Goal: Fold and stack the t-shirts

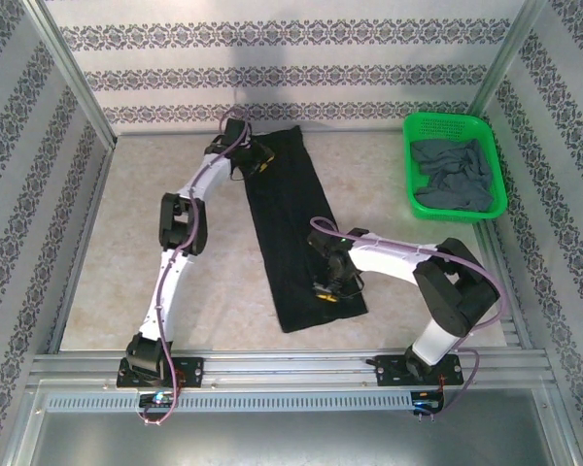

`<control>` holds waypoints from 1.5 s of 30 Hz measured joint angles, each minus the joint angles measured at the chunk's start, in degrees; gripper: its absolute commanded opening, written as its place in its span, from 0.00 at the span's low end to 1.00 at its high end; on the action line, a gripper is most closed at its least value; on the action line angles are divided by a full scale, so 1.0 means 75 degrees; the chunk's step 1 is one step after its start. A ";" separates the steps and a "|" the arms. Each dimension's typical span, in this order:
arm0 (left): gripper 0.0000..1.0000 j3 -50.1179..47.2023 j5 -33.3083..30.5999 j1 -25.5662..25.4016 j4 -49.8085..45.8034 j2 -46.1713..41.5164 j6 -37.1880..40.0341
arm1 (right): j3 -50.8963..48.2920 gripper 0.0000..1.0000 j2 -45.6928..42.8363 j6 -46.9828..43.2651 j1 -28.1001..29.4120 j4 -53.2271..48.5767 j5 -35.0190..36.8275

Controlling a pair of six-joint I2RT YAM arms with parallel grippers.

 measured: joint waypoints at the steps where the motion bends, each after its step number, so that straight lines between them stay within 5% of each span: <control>1: 0.34 0.0323 0.0073 -0.0050 0.0125 0.0216 -0.0055 | 0.0047 0.17 0.0070 0.0259 0.0108 0.0227 -0.0195; 7: 0.48 0.0612 0.0032 -0.0125 0.0256 0.0312 -0.0184 | 0.0099 0.34 0.0102 0.1221 0.0221 0.1125 -0.0662; 10: 0.53 -0.0408 -0.0379 -0.0134 0.0134 -0.0495 0.0073 | 0.0061 0.40 -0.0586 0.1285 -0.0070 0.0994 -0.0624; 18: 0.52 -0.6464 -0.0901 -0.0204 0.1020 -0.6102 -0.0047 | -0.0571 0.48 -0.3378 -0.0405 -0.1906 -0.0347 -0.0376; 23: 0.52 -1.0130 -0.0274 -0.0775 0.1236 -0.8650 -0.0020 | -0.1134 0.49 -0.3142 -0.1897 -0.2157 -0.1309 -0.0627; 30: 0.56 -1.4160 0.0627 -0.2521 0.0157 -1.0238 -0.0309 | -0.1518 0.46 -0.1973 -0.2850 -0.1801 -0.1370 -0.1364; 39: 0.50 -1.5169 0.1026 -0.3896 0.0804 -1.0759 -0.1652 | -0.1518 0.38 -0.1207 -0.2908 -0.1521 -0.0799 -0.1714; 45: 0.24 -1.5043 0.1061 -0.3926 0.0720 -1.0229 -0.2270 | -0.1518 0.26 -0.1189 -0.2833 -0.1521 -0.0813 -0.1693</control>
